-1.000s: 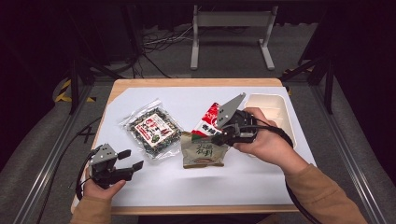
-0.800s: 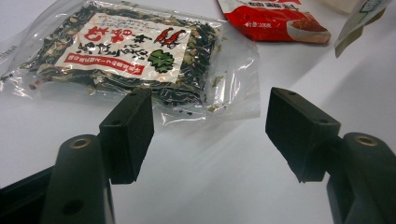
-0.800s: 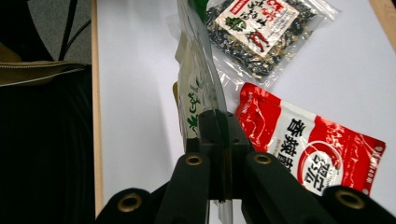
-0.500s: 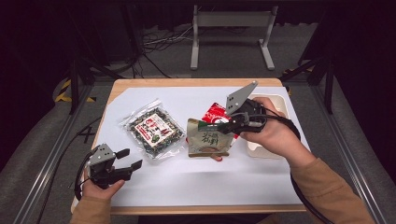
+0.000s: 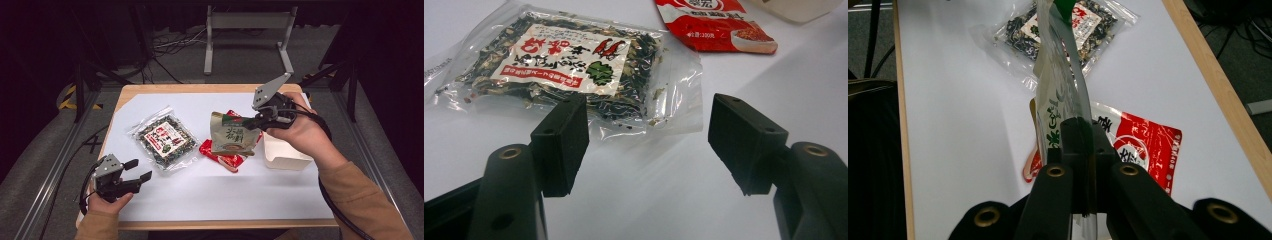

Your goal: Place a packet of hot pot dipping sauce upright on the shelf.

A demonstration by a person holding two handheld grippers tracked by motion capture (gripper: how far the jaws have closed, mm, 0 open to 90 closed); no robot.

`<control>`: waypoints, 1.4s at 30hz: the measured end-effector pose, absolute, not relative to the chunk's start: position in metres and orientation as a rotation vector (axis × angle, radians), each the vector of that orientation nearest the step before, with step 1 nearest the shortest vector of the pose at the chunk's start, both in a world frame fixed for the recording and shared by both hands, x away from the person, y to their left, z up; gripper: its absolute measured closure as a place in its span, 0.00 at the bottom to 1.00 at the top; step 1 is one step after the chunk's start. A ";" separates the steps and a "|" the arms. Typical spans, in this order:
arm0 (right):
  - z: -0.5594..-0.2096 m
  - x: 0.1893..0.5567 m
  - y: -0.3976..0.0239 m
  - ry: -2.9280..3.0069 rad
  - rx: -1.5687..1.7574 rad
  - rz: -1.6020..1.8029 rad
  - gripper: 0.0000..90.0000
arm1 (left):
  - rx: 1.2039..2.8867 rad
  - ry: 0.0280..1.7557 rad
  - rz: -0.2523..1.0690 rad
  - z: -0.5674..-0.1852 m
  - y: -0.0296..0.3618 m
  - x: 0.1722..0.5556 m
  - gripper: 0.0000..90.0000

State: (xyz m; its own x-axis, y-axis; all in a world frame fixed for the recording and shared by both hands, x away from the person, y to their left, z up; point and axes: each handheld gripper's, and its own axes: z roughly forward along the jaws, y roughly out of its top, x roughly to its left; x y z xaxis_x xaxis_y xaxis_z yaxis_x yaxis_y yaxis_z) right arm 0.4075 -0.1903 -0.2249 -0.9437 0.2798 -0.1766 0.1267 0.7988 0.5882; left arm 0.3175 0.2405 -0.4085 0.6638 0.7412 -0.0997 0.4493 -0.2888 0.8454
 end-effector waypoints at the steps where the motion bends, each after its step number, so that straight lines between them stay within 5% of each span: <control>1: -0.224 0.409 -0.192 2.725 0.320 0.865 0.99 | 1.936 0.931 0.390 -0.409 0.241 0.317 0.37; 42: -0.193 0.473 -0.271 2.512 0.436 0.776 1.00 | 1.931 0.948 0.391 -0.409 0.243 0.317 0.37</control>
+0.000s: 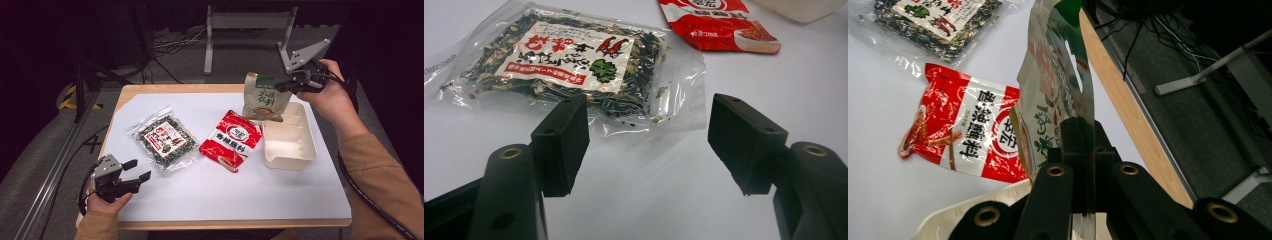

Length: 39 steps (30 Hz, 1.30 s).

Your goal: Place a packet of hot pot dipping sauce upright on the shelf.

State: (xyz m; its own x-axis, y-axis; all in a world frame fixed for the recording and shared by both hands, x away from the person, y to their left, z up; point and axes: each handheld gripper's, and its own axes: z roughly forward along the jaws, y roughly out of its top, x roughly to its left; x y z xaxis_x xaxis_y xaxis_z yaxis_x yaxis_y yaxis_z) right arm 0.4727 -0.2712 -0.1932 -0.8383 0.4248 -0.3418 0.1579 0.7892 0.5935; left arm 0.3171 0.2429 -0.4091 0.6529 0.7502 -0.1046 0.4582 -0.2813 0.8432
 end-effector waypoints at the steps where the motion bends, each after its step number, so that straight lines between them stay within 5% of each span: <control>1: -0.192 0.474 -0.274 2.506 0.438 0.775 0.99 | 1.930 0.950 0.386 -0.409 0.243 0.317 0.37; 39: -0.223 0.518 -0.349 2.416 0.502 0.797 0.99 | 1.925 0.996 0.400 -0.413 0.248 0.310 0.37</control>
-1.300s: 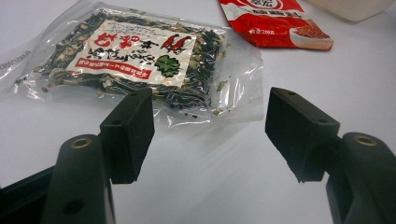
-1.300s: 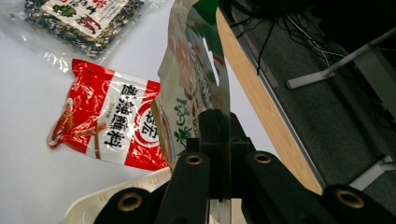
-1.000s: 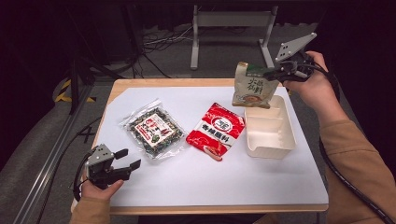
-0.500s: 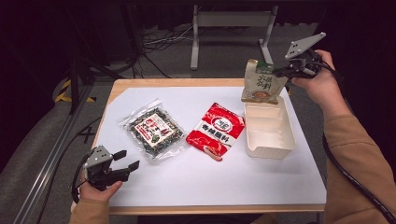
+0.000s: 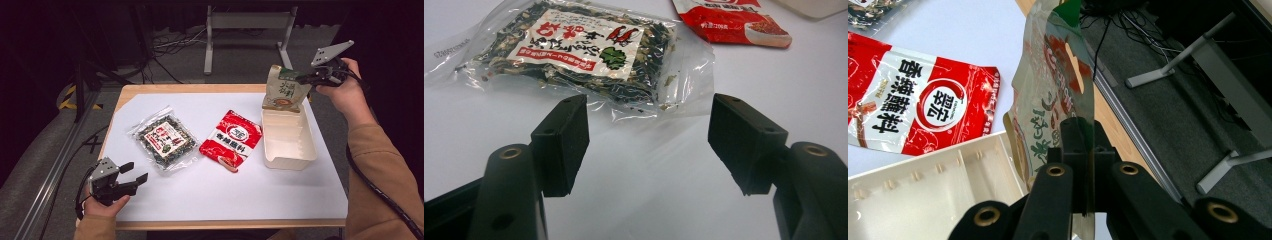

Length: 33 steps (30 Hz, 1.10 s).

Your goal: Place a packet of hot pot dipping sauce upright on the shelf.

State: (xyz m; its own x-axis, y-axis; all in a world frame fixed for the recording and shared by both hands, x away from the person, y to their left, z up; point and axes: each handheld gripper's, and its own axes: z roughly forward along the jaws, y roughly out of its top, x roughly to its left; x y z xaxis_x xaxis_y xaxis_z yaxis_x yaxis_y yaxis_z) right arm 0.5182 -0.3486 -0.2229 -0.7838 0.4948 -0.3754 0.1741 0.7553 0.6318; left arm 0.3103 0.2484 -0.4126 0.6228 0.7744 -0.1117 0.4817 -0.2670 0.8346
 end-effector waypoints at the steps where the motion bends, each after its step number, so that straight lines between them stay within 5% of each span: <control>1: -0.225 0.519 -0.350 2.414 0.510 0.800 0.99 | 1.924 0.998 0.399 -0.413 0.248 0.310 0.37; 33: -0.256 0.527 -0.353 2.467 0.527 0.784 0.99 | 1.930 0.993 0.401 -0.413 0.248 0.311 0.37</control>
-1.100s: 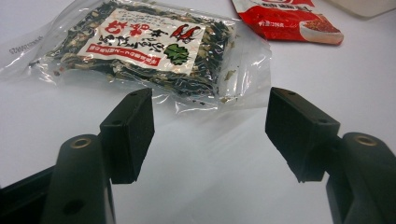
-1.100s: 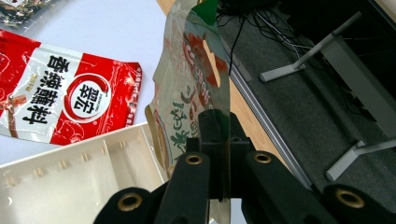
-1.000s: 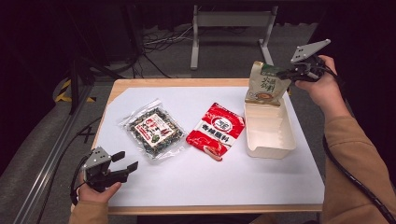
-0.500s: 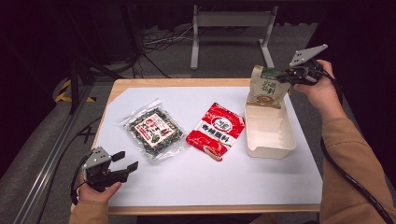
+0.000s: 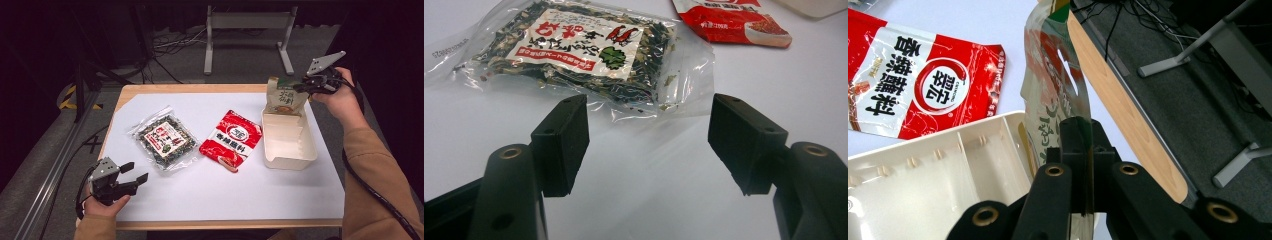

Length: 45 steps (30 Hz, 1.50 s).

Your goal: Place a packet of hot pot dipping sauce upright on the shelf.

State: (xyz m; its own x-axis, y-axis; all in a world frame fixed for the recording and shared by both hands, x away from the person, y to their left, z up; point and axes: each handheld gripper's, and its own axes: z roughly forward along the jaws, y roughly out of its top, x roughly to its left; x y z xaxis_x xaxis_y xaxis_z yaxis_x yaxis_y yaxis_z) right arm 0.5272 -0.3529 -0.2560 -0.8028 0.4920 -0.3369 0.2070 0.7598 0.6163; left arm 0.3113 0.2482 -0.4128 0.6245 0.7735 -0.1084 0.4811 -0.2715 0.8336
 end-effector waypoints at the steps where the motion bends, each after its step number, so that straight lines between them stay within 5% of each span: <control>1: -0.258 0.528 -0.353 2.471 0.533 0.789 0.99 | 1.929 0.994 0.401 -0.413 0.248 0.311 0.37; 27: -0.292 0.528 -0.368 2.512 0.679 0.810 0.93 | 1.934 0.990 0.398 -0.413 0.247 0.313 0.37; 38: -0.287 0.523 -0.367 2.403 0.757 0.876 0.66 | 1.940 0.985 0.390 -0.413 0.245 0.316 0.37; 45: -0.276 0.514 -0.366 2.293 0.783 0.937 0.58 | 1.945 0.972 0.389 -0.413 0.242 0.320 0.37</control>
